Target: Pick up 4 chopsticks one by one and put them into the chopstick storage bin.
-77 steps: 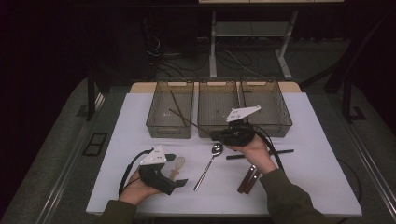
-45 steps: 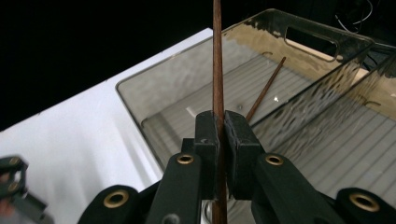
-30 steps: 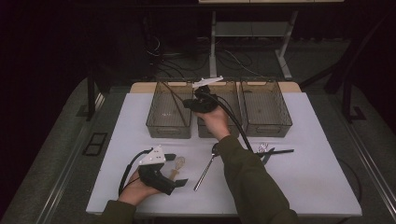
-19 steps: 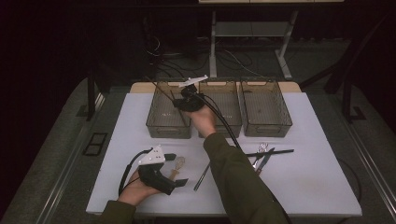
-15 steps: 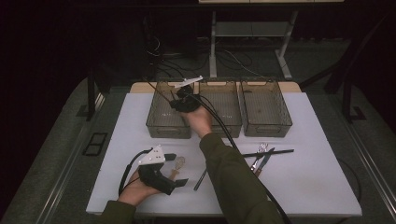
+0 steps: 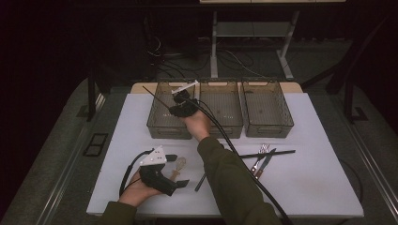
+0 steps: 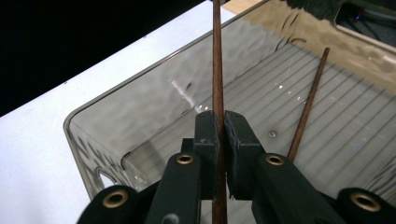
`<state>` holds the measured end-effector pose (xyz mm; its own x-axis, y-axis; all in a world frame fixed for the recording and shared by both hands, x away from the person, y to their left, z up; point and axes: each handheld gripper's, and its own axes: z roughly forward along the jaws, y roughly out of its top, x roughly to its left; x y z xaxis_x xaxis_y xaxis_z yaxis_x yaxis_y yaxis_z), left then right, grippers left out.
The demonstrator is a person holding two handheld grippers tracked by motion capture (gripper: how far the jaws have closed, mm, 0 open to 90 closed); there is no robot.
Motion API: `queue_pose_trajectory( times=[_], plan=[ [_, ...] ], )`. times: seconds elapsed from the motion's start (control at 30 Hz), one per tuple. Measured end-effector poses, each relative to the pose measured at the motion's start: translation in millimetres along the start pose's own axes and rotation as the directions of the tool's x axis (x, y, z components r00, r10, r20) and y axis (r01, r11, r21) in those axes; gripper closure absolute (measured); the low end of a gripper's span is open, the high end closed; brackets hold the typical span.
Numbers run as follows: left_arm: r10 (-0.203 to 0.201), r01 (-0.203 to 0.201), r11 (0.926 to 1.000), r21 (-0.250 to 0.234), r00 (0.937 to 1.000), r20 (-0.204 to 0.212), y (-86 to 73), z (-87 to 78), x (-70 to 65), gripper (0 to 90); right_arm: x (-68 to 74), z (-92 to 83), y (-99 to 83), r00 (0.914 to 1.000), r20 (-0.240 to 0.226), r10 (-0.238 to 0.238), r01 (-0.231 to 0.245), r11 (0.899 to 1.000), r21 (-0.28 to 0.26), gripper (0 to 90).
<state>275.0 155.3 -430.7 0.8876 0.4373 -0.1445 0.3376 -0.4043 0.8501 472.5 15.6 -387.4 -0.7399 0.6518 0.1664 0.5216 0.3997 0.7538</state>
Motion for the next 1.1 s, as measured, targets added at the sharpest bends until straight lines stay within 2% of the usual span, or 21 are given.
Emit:
queue_pose_trajectory(
  times=[0.07,0.17,0.4,0.53,0.63,0.8,0.97,1.1],
  plan=[
    [0.000,0.000,1.0000,0.000,1.0000,-0.001,0.0,-0.1,0.1,0.0,-0.6,-0.2,0.2,1.0000,0.000,-0.003,0.003,1.000,-0.008,74.4],
    [0.001,-0.001,1.0000,0.002,1.0000,-0.001,-0.1,0.0,0.4,0.0,-1.6,-0.9,0.4,1.0000,-0.007,0.000,0.000,1.000,-0.006,69.7],
    [0.002,-0.002,1.0000,0.002,1.0000,-0.004,0.0,-0.2,0.6,0.0,-3.4,-4.3,0.7,0.9998,-0.020,-0.003,0.003,1.000,0.014,62.5],
    [0.002,-0.002,1.0000,0.003,1.0000,-0.004,-0.1,0.1,0.8,0.0,-3.4,-9.7,0.0,0.9992,-0.030,-0.027,0.027,1.000,0.016,58.8],
    [0.003,-0.003,1.0000,0.004,1.0000,-0.004,0.0,0.1,0.8,0.0,-4.8,-15.9,-0.9,0.9987,-0.048,-0.017,0.017,1.000,0.004,55.9],
    [0.007,-0.007,1.0000,0.001,1.0000,-0.005,-0.2,-0.3,3.2,0.0,-5.2,-29.5,-5.7,0.9970,-0.073,-0.027,0.027,1.000,0.007,50.2],
    [0.004,-0.004,1.0000,-0.001,1.0000,-0.004,-0.3,-0.4,2.4,0.0,-8.5,-47.5,-15.6,0.9973,-0.059,-0.044,0.044,0.999,0.001,43.0],
    [0.004,-0.004,1.0000,0.001,1.0000,-0.007,-0.5,-0.3,2.0,0.0,-12.9,-62.7,-23.5,0.9959,-0.070,-0.057,0.057,0.998,-0.009,43.3]
  ],
)
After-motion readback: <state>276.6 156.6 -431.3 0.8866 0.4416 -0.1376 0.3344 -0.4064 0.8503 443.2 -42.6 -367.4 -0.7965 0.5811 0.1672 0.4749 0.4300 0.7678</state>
